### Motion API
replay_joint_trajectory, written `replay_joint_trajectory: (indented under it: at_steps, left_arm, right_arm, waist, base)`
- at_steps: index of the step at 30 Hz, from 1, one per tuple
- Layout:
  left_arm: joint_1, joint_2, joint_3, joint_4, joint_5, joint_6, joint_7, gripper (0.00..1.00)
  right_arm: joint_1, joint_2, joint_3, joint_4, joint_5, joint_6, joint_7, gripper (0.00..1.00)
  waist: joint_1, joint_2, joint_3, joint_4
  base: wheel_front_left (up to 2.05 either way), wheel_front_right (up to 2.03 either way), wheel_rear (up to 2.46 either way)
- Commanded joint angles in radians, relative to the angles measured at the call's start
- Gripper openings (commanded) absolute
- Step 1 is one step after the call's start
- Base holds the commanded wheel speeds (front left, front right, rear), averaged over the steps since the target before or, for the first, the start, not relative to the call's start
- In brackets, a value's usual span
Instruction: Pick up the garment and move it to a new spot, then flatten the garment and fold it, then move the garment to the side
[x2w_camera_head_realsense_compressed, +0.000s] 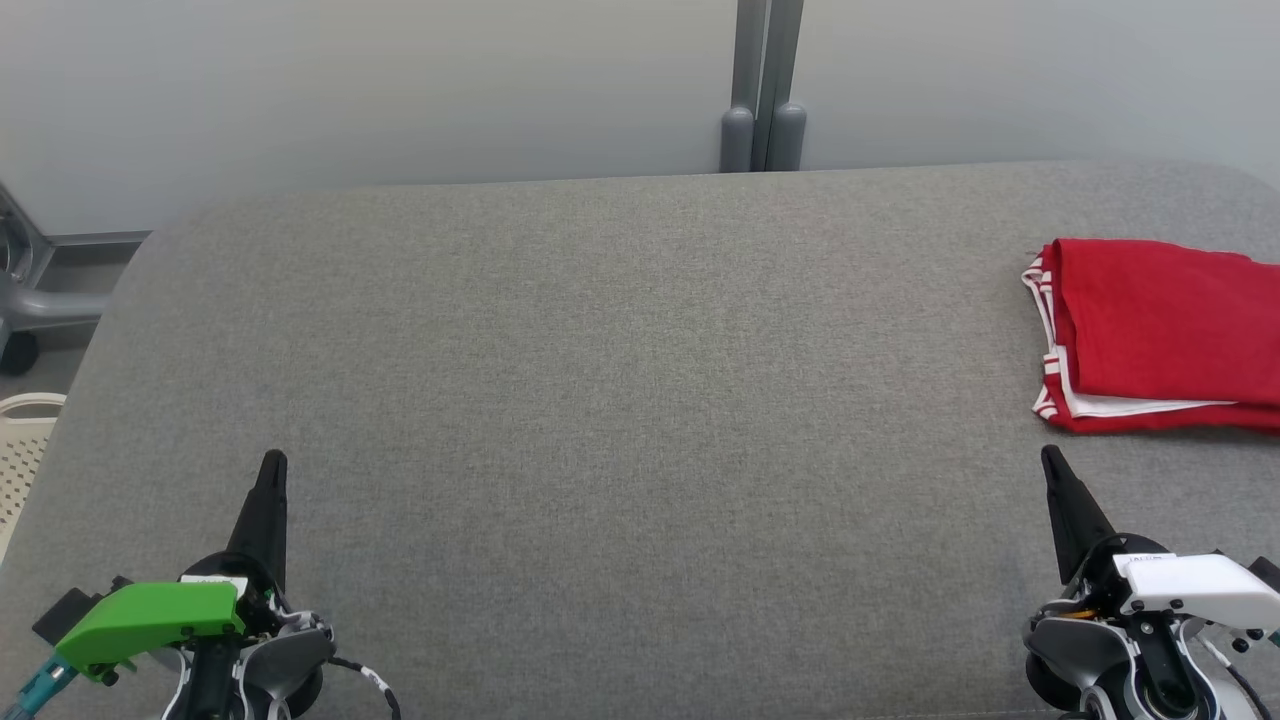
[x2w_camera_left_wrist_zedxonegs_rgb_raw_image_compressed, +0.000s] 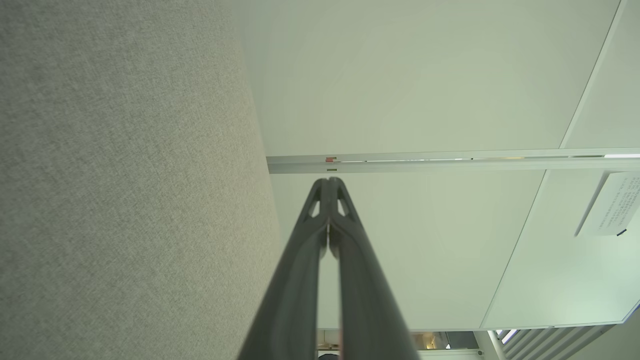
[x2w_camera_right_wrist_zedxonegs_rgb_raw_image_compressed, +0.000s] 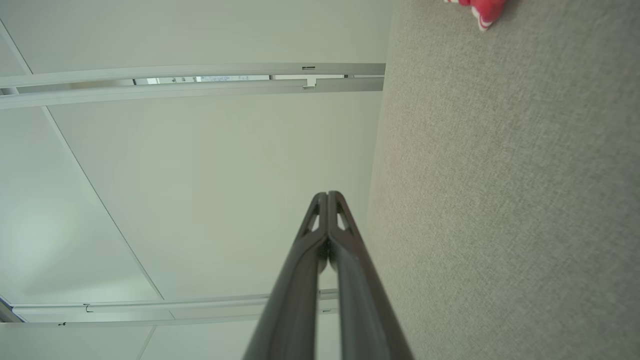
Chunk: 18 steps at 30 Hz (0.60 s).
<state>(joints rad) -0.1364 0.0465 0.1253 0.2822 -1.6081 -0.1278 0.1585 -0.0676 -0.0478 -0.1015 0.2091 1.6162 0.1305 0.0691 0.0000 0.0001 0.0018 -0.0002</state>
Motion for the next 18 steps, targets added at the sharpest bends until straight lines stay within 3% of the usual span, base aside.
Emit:
replay_joint_trajectory:
  at_steps: [1,18]
  left_arm:
    - [-0.016,0.007,0.002,-0.003,0.001,-0.006,0.004,0.00]
    - [-0.016,0.007,0.002,-0.003,0.001,-0.006,0.003,0.00]
  right_arm:
    - [-0.009,-0.005,-0.002,-0.005,0.003,0.000,0.004,0.00]
    - [-0.009,-0.005,-0.002,-0.005,0.003,0.000,0.004,0.00]
  waist:
    - [0.0000,-0.0001,0.000,0.000]
    - [0.0000,-0.0001,0.000,0.000]
  base:
    - [0.00,0.00,0.00]
    - [0.00,0.00,0.00]
